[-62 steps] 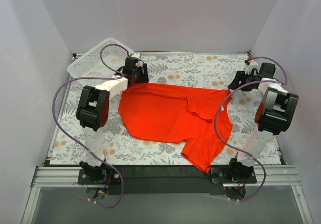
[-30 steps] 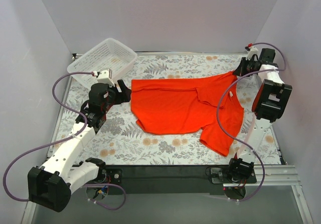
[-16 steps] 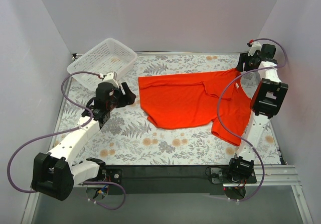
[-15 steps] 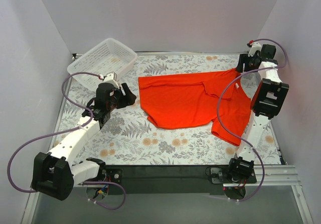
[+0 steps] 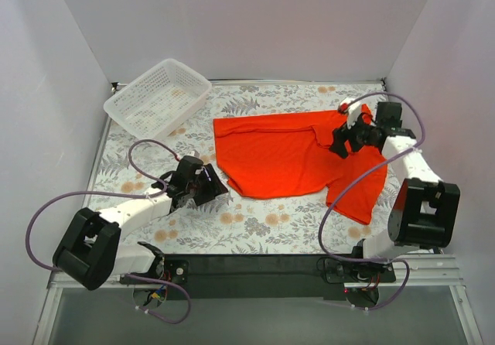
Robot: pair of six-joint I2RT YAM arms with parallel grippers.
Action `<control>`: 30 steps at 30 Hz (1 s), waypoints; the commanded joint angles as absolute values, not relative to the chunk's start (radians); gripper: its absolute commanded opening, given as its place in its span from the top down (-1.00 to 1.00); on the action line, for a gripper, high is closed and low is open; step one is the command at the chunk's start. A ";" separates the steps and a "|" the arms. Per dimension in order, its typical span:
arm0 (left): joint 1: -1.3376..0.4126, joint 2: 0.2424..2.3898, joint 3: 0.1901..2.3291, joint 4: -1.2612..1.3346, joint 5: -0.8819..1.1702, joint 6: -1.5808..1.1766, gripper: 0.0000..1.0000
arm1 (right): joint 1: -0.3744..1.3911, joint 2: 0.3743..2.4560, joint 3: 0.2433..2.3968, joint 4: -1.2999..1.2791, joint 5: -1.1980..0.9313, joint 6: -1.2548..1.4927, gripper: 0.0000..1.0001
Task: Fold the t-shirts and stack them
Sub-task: Fold the tshirt
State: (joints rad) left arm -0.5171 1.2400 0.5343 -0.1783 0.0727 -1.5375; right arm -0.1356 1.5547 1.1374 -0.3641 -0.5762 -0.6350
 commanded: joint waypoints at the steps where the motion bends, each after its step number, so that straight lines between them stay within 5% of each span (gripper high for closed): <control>1: -0.535 1.279 0.538 -0.069 0.071 -1.600 -0.06 | -0.094 1.401 0.969 -0.455 -0.730 -0.825 -0.39; 9: -0.546 1.459 0.601 -0.020 0.014 -1.629 0.24 | -0.080 1.174 0.805 -0.471 -0.764 -0.785 -0.36; 15: -0.549 1.563 0.638 -0.006 -0.032 -1.640 0.25 | -0.080 1.109 0.769 -0.477 -0.739 -0.769 -0.36; 19: -0.551 1.621 0.663 0.009 -0.040 -1.638 0.83 | -0.080 1.066 0.750 -0.489 -0.715 -0.770 -0.36; 20: -0.551 1.612 0.658 0.020 -0.040 -1.632 1.00 | -0.081 1.060 0.750 -0.497 -0.698 -0.772 -0.36; 30: -0.565 1.107 0.454 -0.138 -0.037 -1.696 1.00 | -0.083 1.022 0.796 -0.604 -0.594 -0.851 -0.36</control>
